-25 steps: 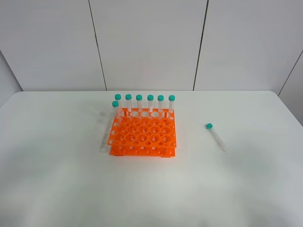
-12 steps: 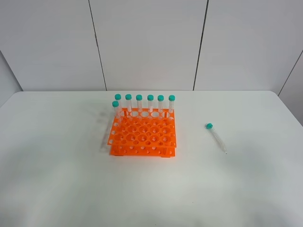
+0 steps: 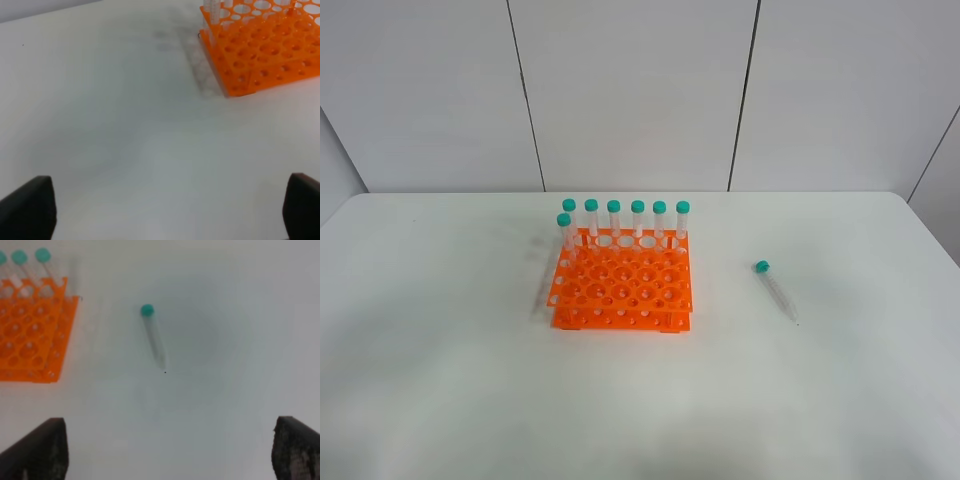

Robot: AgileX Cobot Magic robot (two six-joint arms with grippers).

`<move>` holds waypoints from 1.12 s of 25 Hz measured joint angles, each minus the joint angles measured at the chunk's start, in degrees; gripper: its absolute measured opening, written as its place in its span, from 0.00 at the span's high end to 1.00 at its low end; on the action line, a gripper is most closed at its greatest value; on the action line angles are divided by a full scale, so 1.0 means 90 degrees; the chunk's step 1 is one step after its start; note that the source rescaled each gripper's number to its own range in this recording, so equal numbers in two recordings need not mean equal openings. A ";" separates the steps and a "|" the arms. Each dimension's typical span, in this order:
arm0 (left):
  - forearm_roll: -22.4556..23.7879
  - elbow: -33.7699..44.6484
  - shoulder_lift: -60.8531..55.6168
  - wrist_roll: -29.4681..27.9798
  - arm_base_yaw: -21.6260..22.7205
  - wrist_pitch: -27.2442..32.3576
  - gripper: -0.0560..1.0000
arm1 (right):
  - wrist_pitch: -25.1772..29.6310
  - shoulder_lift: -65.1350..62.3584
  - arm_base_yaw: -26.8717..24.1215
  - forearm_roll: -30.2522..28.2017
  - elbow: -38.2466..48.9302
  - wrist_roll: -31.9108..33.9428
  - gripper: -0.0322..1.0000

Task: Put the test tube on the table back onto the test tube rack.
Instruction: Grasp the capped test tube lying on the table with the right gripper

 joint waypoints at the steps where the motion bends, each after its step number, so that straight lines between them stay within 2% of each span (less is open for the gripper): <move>1: 0.0007 0.0000 0.0000 -0.0006 0.0000 0.0000 0.00 | 0.0026 0.0421 0.0000 0.0059 -0.0285 -0.0202 0.03; 5: 0.0013 0.0000 0.0000 -0.0006 0.0000 0.0000 0.00 | 0.0119 0.1965 0.0000 0.0274 -0.1398 -0.0701 0.03; 13: 0.0013 0.0000 0.0000 -0.0019 0.0000 0.0000 0.00 | 0.0422 0.4825 0.0007 0.0333 -0.3243 -0.0899 0.03; 18: 0.0013 0.0000 0.0000 -0.0019 0.0000 0.0000 0.00 | 0.0554 0.6303 0.0466 0.0175 -0.3791 -0.0964 0.03; 21: 0.0013 0.0000 0.0000 -0.0019 0.0000 0.0000 0.00 | 0.0588 0.7072 0.0714 -0.0009 -0.4044 -0.0735 0.03; 28: 0.0019 0.0000 0.0000 -0.0025 0.0000 -0.0001 0.00 | 0.0634 0.8355 0.0759 -0.0233 -0.4237 -0.0358 0.03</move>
